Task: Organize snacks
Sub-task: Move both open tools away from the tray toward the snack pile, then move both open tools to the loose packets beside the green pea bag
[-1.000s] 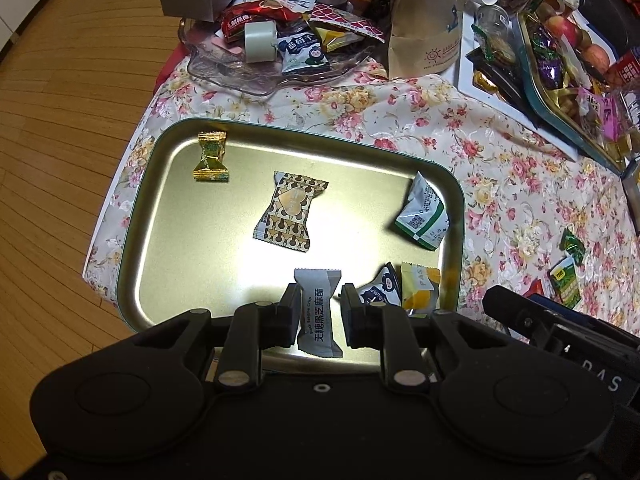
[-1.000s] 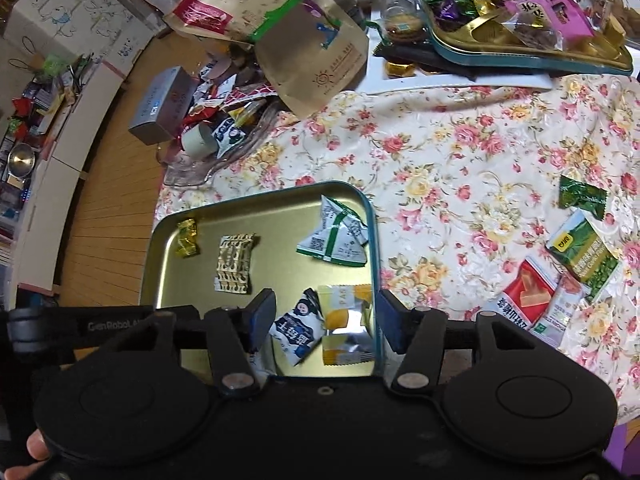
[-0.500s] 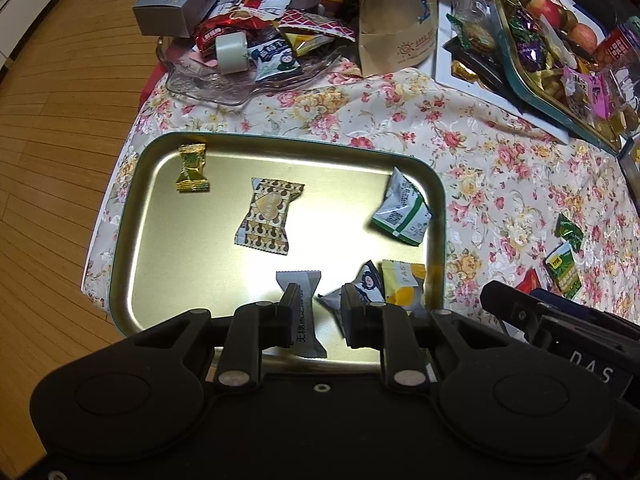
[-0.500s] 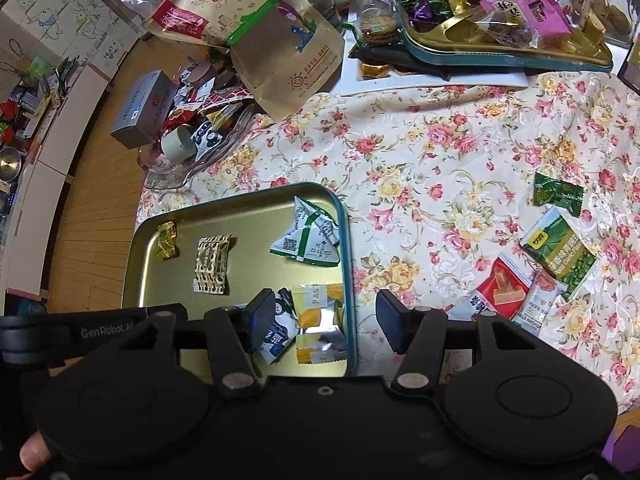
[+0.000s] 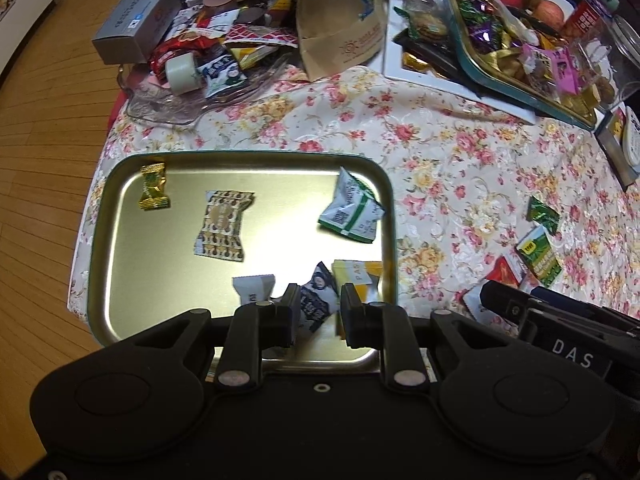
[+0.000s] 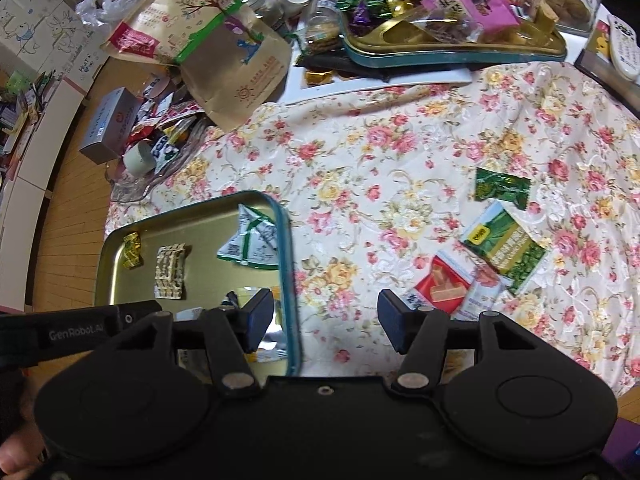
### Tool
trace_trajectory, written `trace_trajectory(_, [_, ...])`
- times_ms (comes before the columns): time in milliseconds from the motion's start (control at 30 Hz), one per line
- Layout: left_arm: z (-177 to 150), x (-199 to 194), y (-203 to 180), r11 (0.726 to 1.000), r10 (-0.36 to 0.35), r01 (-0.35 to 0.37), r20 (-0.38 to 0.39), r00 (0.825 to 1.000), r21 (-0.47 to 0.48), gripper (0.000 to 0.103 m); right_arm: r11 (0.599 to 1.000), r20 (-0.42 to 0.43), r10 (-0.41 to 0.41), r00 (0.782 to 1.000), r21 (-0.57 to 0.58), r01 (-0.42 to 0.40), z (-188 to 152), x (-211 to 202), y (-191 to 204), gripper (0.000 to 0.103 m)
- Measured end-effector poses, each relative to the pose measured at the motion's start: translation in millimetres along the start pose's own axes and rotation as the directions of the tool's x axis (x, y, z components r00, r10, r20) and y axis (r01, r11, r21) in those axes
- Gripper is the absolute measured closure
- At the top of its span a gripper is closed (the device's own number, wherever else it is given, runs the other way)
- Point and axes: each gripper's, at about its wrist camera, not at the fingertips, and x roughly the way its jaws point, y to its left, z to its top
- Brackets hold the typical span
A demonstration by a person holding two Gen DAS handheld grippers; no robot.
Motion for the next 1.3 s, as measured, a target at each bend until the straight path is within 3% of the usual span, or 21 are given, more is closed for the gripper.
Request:
trace_trajectory(700, [6.0,5.2,-103.2,0.983,-0.049,0.050,-0.010,0.999,0.176,0.074,0.980,0.030,-0.045,0.999,0.197,0.039,7.9,-23.1,-92.0,0.041])
trace_trajectory(1100, [28.7,27.7,-116.3,0.984,-0.096,0.098,-0.019,0.995,0.146,0.074,0.927,0.074,-0.065,0.995,0.375,0.033,25.3,-31.2,-146.6,0.041])
trace_trajectory(1300, [31.2,45.7,-121.4,0.978,-0.115,0.121,-0.045,0.992,0.169,0.074,0.902,0.013,-0.068,0.998,0.427,0.056,28.0,-5.9,-167.8,0.041])
